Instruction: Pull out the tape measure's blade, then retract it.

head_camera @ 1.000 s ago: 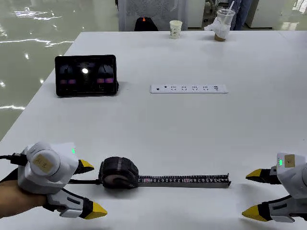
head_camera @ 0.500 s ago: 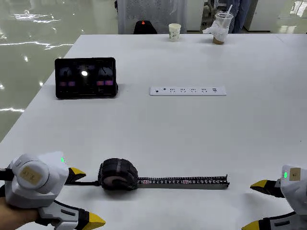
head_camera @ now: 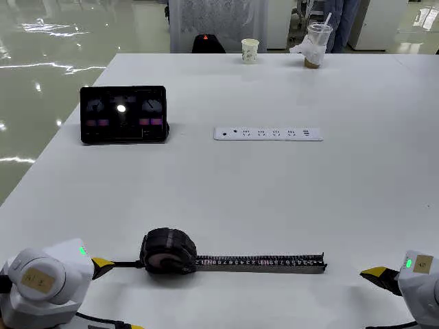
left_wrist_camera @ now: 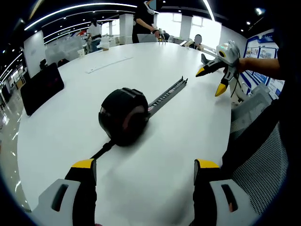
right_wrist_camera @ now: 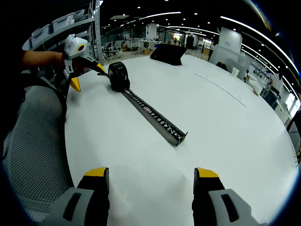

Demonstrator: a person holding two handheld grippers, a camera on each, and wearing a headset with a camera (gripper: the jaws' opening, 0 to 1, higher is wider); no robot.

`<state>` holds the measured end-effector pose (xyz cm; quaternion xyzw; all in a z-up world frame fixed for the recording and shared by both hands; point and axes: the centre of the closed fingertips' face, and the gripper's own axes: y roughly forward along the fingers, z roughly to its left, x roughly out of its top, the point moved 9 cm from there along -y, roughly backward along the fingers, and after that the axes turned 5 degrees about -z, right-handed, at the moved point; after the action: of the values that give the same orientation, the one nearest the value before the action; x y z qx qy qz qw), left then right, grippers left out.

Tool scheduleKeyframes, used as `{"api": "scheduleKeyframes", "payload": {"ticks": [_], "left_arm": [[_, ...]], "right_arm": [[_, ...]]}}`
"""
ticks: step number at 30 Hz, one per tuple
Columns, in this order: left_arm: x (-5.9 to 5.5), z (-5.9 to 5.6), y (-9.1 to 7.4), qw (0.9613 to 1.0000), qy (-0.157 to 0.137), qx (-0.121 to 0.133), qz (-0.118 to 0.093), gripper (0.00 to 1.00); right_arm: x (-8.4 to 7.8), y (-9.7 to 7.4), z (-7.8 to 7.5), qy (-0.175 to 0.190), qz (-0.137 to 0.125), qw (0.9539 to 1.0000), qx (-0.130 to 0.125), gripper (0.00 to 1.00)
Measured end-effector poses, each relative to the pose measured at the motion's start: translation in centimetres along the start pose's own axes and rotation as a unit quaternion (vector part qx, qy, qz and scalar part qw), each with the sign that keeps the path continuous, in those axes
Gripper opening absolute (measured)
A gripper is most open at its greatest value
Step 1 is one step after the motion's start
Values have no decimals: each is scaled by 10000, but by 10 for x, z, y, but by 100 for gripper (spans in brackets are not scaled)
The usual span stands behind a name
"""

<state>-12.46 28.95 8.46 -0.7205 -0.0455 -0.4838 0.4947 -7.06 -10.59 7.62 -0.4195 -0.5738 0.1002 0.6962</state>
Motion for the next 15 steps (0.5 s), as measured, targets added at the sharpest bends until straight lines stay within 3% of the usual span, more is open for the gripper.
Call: {"api": "scheduleKeyframes", "payload": {"ticks": [8, 15], "left_arm": [[-3, -14, -7, 9986, -391, 270, -231, 84], [-1, -19, -13, 9968, -519, 540, -274, 86]], "right_arm": [[5, -2, 11, 297, -168, 9992, -226, 79], [6, -4, 19, 570, -322, 9970, -405, 81]]}}
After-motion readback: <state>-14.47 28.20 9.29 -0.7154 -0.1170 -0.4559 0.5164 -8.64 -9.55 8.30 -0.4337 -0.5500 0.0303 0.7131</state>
